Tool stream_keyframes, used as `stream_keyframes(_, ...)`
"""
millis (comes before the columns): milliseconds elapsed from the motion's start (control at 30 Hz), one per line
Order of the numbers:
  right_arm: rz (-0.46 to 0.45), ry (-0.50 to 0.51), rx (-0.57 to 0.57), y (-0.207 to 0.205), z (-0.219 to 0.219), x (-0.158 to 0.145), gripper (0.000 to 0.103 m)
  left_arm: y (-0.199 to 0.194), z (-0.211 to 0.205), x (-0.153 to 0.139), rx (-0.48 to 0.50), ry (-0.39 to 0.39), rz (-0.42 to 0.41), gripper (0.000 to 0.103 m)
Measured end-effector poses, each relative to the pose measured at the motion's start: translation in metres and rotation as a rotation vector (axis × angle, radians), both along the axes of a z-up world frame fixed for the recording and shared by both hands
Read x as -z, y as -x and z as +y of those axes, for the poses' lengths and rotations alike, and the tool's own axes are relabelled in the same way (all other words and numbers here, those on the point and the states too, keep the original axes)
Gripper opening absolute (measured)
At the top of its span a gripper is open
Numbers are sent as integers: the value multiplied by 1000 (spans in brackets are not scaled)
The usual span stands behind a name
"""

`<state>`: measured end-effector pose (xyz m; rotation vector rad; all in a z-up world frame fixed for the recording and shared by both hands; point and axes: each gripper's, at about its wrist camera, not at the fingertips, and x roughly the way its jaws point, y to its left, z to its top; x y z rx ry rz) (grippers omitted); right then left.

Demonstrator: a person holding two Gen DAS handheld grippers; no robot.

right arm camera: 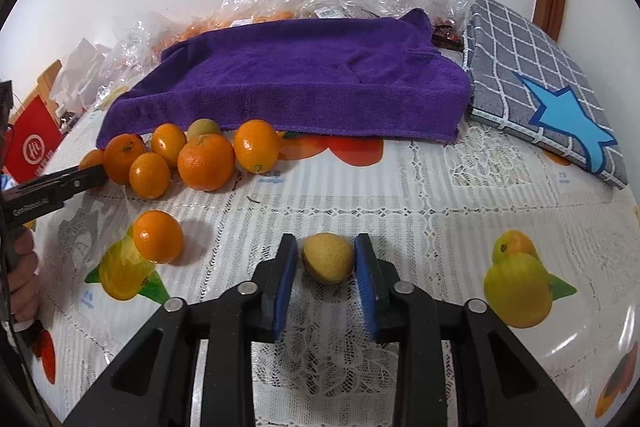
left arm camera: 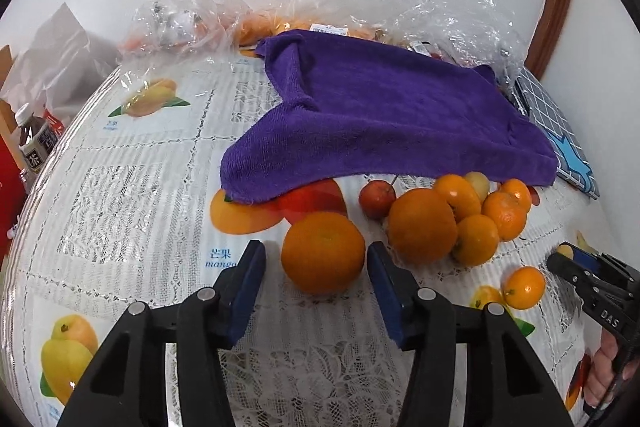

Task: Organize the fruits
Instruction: 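Lift both held fruits and carry them over the purple towel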

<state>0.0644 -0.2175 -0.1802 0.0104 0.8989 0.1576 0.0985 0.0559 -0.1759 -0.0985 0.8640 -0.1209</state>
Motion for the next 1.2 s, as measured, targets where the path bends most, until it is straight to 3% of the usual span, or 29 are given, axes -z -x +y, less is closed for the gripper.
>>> stream_keyframes(267,-1,-10,-12,0,1,0,38,-1,7,0,14,67,-2,58)
stream_keyframes(333,-3,0,-12,1,3,0,37,0,9,0,24,100,-10,52)
stream_keyframes(367,-4,7,-9,1,4,0,33,0,11,0,38,131,-11,41)
stream_keyframes(400,-7,11,-8,2,4,0,29,1,13,0,39,148,-10,38)
stream_keyframes(433,-9,12,-11,2,4,-1,25,2,16,0,40,174,-13,38)
stream_keyframes(567,-22,-5,-40,6,6,-2,25,6,20,-3,25,195,-47,38)
stream_keyframes(967,-63,-39,-17,11,-2,-12,25,9,23,-19,-29,165,-100,38)
stream_keyframes(1200,-100,-55,10,-4,-9,-44,25,-2,28,-62,-59,148,-140,38)
